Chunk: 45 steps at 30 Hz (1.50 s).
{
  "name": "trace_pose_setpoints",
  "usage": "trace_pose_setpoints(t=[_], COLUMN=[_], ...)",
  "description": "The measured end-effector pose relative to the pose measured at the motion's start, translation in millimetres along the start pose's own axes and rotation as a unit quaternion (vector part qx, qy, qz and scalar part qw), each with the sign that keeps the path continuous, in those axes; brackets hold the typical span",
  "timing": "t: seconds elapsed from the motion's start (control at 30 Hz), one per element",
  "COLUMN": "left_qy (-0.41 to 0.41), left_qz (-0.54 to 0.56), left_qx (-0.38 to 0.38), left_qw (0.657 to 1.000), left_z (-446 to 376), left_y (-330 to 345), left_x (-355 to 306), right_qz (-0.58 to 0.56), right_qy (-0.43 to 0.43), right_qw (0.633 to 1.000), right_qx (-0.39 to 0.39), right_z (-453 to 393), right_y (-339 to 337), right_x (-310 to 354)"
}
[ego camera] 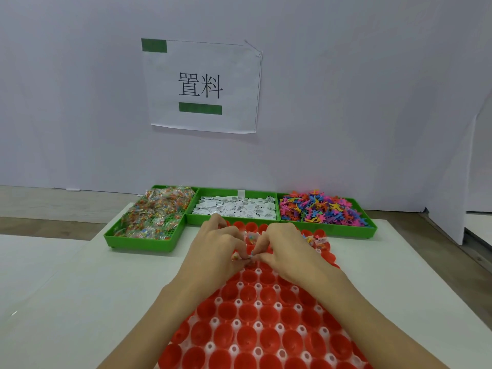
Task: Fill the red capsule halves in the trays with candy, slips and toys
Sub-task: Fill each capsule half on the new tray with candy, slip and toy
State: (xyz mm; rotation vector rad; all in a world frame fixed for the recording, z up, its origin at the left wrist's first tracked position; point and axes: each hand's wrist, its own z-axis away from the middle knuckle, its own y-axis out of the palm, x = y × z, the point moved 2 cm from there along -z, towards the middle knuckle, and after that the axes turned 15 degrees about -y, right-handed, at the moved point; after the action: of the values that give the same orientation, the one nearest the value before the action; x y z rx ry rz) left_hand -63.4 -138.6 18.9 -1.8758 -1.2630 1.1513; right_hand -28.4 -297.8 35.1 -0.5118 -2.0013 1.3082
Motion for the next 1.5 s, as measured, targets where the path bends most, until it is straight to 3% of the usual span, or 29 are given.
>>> trace_pose_setpoints(t=[0.23,0.5,0.8,0.97,1.1,1.2,1.33,1.5], left_qy=[0.044,-0.024,-0.033,-0.036,-0.089,-0.162,-0.269,-0.28], left_qz=[-0.037,0.008,0.008,0.093,0.12,0.072,-0.012,0.005], left_qx=[0.008,-0.018,0.0,-0.005,-0.052,-0.091,-0.066,-0.056], left_qw=[0.998,1.0,0.999,0.995,0.987,0.98,0.961,0.958], left_z=[2,0,0,-2,-6,-9,-6,-4], left_y=[3,4,1,-11,-23,-27,-26,-16], left_x=[2,0,4,11,31,64,115,134], right_qz=[0.012,0.082,-0.053,-0.126,-0.174,-0.199,-0.231,-0.238], right_qy=[-0.014,-0.057,0.016,0.041,0.071,0.092,0.106,0.099], right_qw=[1.0,0.995,0.995,0.978,0.956,0.939,0.926,0.923], right_qx=[-0.008,0.004,-0.08,-0.161,-0.225,-0.263,-0.28,-0.284], right_z=[0,1,26,57,87,96,99,99], right_y=[0,0,-17,-41,-45,-44,-44,-43], right_x=[5,11,-9,-22,-36,-44,-50,-50])
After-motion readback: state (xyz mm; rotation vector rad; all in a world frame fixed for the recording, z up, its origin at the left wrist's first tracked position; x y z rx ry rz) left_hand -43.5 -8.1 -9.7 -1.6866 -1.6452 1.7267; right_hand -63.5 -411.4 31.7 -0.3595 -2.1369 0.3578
